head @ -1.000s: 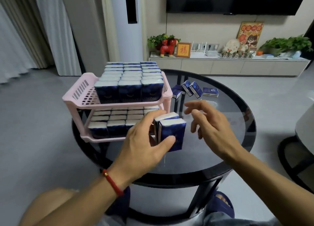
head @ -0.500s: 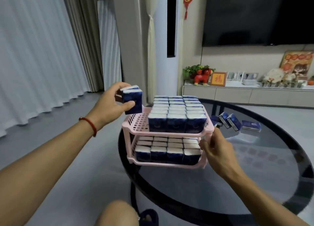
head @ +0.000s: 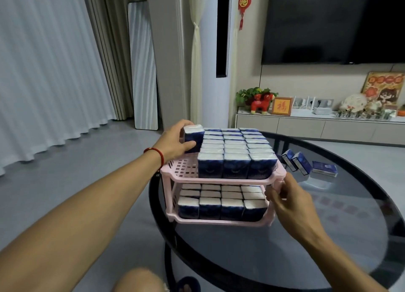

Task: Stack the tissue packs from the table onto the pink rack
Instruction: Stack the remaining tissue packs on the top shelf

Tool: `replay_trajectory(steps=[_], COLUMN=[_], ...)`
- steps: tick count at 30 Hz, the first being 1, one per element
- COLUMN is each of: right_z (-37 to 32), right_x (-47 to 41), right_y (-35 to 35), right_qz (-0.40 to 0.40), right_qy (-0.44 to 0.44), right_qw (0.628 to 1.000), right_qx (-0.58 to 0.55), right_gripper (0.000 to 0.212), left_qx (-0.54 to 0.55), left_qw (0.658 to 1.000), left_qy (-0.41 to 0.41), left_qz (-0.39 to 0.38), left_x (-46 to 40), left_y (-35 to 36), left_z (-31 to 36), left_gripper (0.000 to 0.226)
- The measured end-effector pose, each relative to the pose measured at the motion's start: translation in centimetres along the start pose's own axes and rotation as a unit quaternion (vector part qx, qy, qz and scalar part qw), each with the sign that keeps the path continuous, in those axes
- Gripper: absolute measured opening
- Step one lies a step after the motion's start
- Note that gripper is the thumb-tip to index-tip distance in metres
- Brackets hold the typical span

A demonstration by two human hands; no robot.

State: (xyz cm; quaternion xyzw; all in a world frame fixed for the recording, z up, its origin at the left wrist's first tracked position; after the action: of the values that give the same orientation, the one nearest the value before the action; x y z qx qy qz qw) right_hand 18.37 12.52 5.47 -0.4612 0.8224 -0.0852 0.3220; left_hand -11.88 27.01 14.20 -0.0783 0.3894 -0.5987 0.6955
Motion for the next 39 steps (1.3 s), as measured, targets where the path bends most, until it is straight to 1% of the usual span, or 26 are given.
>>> replay_trajectory(steps=[5,8,10,12,14,18,20,24,27,29,35,39], right_z=[0.0,-0.1,-0.1,0.0,0.1,0.0,-0.1,-0.3,-0.3,-0.3,-0.3,-0.4], right_x=[-0.1,-0.1,-0.1,-0.1,-0.2,-0.1,-0.1,0.0,0.1,0.1,0.1,0.2], right_y=[0.0,-0.1,-0.1,-0.1,0.0,0.0,0.0,0.0,0.0,-0.1,-0.2,-0.2], right_qz=[-0.008,-0.010,-0.009,-0.011,-0.015,-0.021,-0.021,-0.029,-0.028,-0.030,-0.032,-0.036], right_qy=[-0.009,-0.013,-0.016,-0.016,-0.014,-0.014,-0.017,-0.015,-0.014,-0.014,-0.010,-0.011], right_qw=[1.000,1.000,1.000,1.000,0.999,0.999,0.999,0.999,0.999,0.999,0.999,0.999], right_qx=[0.015,0.016,0.019,0.025,0.028,0.031,0.030,0.022,0.026,0.025,0.025,0.014], right_gripper=[0.015,0.014,0.014,0.014,0.015,0.020,0.021,0.027,0.027,0.027,0.030,0.033], left_qx=[-0.062,-0.071,-0.069,-0.073,-0.094,-0.114,-0.108,-0.055,-0.036,-0.034,-0.039,-0.060], left_qw=[0.997,0.993,0.993,0.991,0.984,0.972,0.973,0.985,0.986,0.984,0.982,0.983], left_qy=[0.015,0.017,0.015,0.033,0.055,0.058,0.060,0.052,0.038,0.033,0.017,0.014], left_qz=[-0.049,-0.087,-0.097,-0.109,-0.138,-0.197,-0.194,-0.154,-0.159,-0.169,-0.185,-0.175], left_x=[-0.6,-1.0,-1.2,-1.3,-1.2,-1.4,-1.5,-1.8,-1.9,-1.7,-1.4,-1.4], left_y=[-0.3,-0.2,-0.1,0.0,0.3,0.6,0.6,0.8,1.0,0.9,0.7,0.6], left_z=[0.3,0.2,0.0,0.3,0.6,0.3,-0.1,-0.2,-0.3,-0.2,0.0,0.2], left_gripper=[0.046,0.046,0.046,0.046,0.053,0.075,0.074,0.066,0.066,0.070,0.095,0.099])
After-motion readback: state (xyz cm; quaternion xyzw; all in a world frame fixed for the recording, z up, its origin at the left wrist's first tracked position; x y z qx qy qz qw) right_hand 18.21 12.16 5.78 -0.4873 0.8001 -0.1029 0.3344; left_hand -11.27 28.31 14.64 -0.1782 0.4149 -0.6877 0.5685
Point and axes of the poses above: each hand's wrist, its own x-axis away from the middle knuckle, its own y-axis out of the palm, z = x × y, the point moved 5 cm from there along -x, towards the middle knuckle, and after that the axes turned 12 degrees about z, right-handed, at the moved point
